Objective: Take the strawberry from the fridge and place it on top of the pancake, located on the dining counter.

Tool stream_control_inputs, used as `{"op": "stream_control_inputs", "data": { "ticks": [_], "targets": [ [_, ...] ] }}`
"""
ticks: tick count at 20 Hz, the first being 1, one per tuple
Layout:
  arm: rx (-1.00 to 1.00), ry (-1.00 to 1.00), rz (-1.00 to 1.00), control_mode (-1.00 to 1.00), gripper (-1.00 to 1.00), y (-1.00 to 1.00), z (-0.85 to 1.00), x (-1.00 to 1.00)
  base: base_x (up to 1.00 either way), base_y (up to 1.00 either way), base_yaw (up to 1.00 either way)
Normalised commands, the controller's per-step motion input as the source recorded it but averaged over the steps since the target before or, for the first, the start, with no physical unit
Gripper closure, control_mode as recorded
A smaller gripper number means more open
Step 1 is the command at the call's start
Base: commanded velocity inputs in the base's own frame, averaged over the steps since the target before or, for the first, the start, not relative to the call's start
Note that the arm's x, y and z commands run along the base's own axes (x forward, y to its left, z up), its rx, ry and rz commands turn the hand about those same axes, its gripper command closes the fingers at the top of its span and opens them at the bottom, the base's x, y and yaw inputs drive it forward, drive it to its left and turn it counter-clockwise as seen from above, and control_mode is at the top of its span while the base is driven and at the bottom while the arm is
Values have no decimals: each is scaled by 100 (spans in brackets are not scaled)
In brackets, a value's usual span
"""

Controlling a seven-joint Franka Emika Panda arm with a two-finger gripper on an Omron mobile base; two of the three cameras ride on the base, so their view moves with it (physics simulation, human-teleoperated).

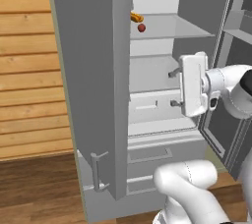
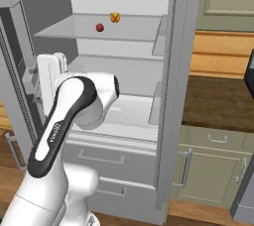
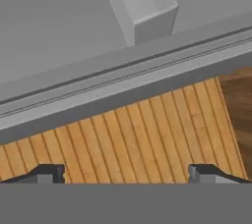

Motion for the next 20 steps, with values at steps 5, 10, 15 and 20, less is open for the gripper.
{"op": "stream_control_inputs", "data": {
  "ticks": [5,10,15,20],
  "targets": [
    [14,-10,0,-100,-100,26,-9,97,0,0,0],
    [1,-7,0,-100,-100,18,-25,86,0,0,0],
    [0,-1,0,-100,-100,24,-28,70,0,0,0],
    [0,-5,0,-100,-100,45,-34,52,0,0,0]
  ]
}}
